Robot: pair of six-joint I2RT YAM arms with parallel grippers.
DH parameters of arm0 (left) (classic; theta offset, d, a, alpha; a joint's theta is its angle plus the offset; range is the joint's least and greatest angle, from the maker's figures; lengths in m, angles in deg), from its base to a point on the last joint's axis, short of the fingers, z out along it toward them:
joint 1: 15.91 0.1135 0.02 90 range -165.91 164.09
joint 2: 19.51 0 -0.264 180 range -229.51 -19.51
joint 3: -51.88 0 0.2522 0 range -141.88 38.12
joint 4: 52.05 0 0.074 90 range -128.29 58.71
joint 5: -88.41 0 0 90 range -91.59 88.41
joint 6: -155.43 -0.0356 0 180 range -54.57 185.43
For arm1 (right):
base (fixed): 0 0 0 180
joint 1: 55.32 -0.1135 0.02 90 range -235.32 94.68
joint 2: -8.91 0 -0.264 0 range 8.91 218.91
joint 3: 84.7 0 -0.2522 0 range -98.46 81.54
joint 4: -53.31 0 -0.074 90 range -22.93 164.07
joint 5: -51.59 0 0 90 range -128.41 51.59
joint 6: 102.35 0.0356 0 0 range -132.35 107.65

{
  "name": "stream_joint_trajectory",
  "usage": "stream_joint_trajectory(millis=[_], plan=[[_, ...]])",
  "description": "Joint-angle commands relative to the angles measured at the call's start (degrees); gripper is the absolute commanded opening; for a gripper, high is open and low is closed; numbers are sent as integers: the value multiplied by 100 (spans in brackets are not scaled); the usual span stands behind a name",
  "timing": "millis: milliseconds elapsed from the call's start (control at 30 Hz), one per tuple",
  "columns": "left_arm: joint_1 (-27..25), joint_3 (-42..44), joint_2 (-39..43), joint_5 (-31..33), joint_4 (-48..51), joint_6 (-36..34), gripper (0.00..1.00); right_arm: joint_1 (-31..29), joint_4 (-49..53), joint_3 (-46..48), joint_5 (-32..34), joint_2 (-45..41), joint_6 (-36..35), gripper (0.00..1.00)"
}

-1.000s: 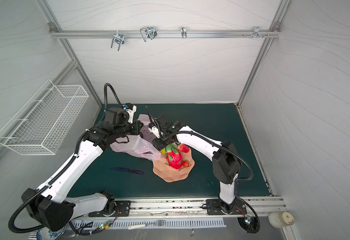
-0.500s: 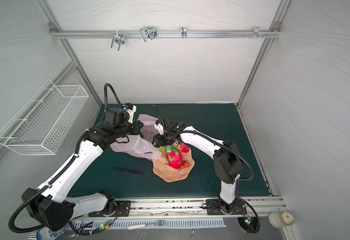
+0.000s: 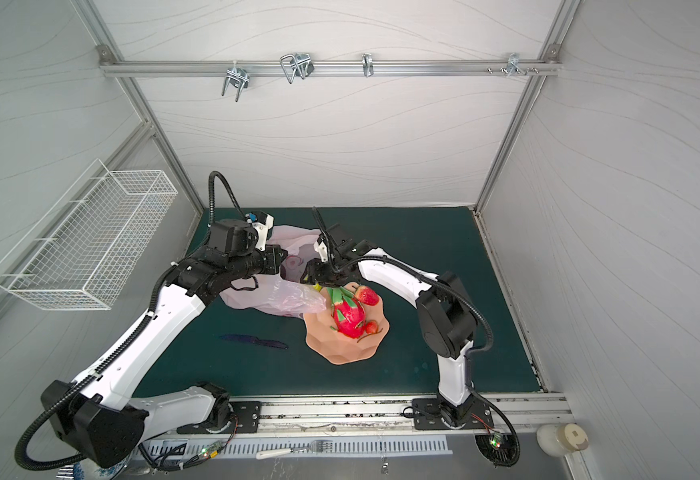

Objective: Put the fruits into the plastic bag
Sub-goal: 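Lower the green fruit deep into the bag and open the right gripper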

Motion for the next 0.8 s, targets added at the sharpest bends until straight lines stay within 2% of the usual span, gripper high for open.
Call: stream_joint_trajectory(millis=[0, 333, 533, 767], plan=[[18, -9, 102, -101, -232, 47, 0, 4, -295, -222, -87, 214, 740, 17], [18, 250, 134, -101, -320, 85, 0, -21, -887, -315, -157, 692, 1859, 18], [19, 358, 156, -84, -380, 105, 0, -176, -1124, -376, -219, 895, 2223, 21], [18, 460, 171, -97, -458, 142, 0, -373, -898, -828, -77, 1262, 2571, 26]])
